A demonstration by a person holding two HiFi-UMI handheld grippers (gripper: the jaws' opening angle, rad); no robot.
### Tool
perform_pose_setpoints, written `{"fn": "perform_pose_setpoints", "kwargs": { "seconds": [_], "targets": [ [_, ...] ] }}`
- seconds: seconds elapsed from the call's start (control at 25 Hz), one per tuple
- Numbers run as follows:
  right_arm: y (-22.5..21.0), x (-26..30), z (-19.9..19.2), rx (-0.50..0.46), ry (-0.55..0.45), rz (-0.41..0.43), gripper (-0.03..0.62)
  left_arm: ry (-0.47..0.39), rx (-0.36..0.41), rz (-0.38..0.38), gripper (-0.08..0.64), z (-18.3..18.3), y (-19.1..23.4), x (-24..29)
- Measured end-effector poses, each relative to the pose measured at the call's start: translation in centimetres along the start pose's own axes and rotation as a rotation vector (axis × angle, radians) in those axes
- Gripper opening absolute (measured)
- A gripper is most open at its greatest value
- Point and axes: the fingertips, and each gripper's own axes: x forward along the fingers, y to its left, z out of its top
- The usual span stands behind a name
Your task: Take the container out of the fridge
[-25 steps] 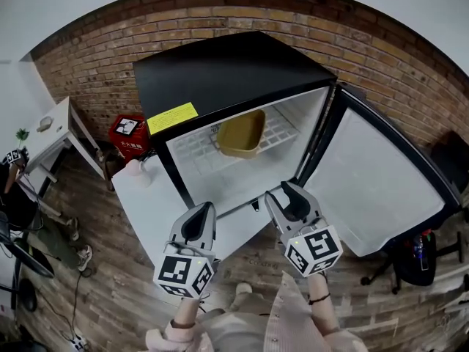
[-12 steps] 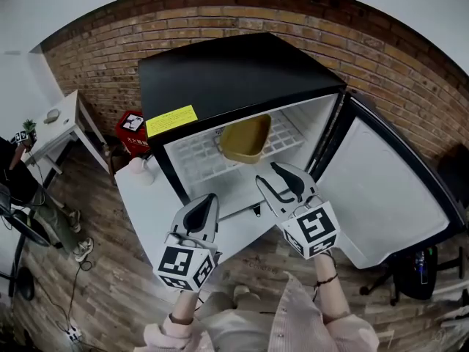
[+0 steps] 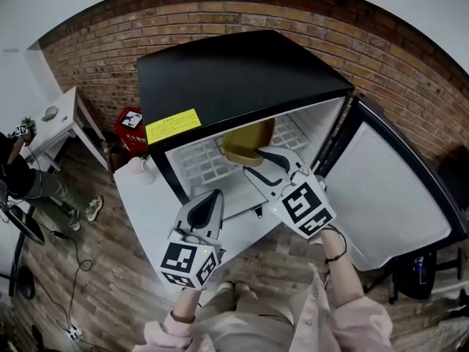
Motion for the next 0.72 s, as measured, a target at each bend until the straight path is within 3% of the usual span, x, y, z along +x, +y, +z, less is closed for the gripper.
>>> {"fn": "perform_pose_setpoints", "kwargs": {
  "seconds": [0.44,0.72],
  "targets": [
    [0.5,3.4,-2.4,-0.233,0.290,0.151,0.160,0.048,-0.026,-0.078,-0.008,-1.2,0.0,1.7],
    [1.4,4.5,-3.5,-0.338,0.397,0.222,0.127,0.056,-0.036,-0.100,-0.009,-1.5,0.3,1.8]
  ]
}}
